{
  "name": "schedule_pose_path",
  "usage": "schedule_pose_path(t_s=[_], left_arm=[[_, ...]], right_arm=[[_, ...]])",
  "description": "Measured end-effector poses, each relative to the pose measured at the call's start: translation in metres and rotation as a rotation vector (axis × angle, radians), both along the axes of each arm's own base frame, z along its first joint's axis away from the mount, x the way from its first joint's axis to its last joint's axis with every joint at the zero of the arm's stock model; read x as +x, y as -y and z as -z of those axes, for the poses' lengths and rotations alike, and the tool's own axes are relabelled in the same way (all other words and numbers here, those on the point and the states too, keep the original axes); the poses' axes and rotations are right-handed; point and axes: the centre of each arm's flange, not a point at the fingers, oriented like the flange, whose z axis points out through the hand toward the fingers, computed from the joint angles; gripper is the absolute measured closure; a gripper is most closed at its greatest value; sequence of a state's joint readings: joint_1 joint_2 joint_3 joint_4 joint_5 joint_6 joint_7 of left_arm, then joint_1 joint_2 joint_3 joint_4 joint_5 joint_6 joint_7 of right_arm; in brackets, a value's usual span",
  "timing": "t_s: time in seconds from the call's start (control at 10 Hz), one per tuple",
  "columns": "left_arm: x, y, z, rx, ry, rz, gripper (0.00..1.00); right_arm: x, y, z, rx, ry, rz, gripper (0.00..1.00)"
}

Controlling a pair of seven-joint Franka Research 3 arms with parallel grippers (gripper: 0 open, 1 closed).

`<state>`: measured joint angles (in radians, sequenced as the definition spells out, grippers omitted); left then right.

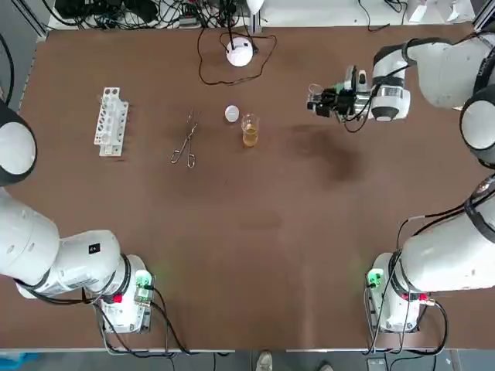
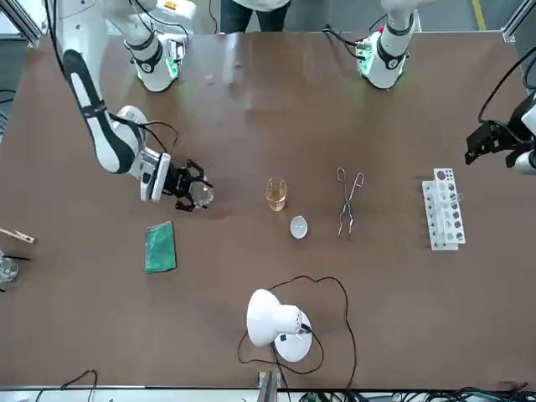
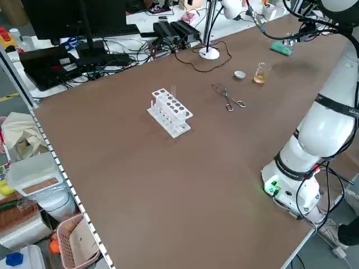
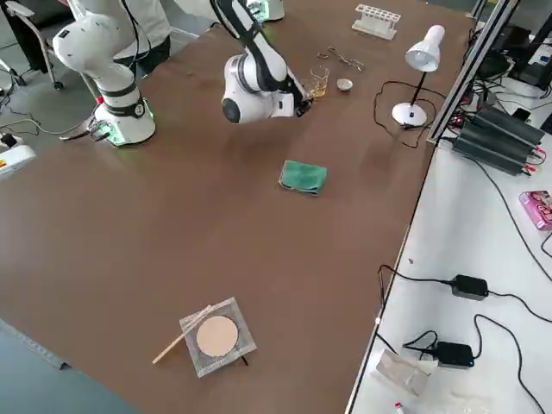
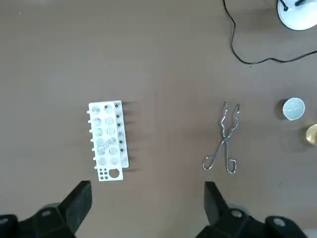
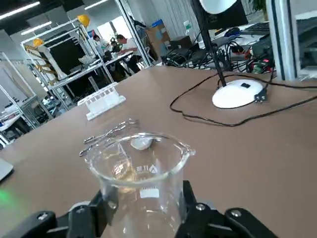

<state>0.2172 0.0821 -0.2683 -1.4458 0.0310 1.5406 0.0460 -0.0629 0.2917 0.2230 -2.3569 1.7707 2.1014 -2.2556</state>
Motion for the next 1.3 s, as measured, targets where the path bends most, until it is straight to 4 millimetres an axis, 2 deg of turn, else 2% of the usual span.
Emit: schedule_pose_path(t_s=[0.3, 0.7, 0.9, 1.3], left_arm=[[0.000, 0.000, 0.000, 0.000, 0.000, 0.000, 0.00], [0.000, 0.000, 0.000, 0.000, -0.001, 0.000, 0.00], [0.001, 0.000, 0.002, -0.001, -0.003, 0.000, 0.00], [0.003, -0.001, 0.005, -0.002, -0.009, -0.001, 0.00]], right_arm=[[0.001, 0.062, 0.003, -0.037, 0.073, -0.055, 0.41], [-0.011, 0.140, 0.012, -0.126, 0.206, -0.124, 0.41], [-0.023, 0.179, 0.022, -0.149, 0.236, -0.155, 0.41], [-0.037, 0.238, 0.050, -0.165, 0.291, -0.203, 0.41]])
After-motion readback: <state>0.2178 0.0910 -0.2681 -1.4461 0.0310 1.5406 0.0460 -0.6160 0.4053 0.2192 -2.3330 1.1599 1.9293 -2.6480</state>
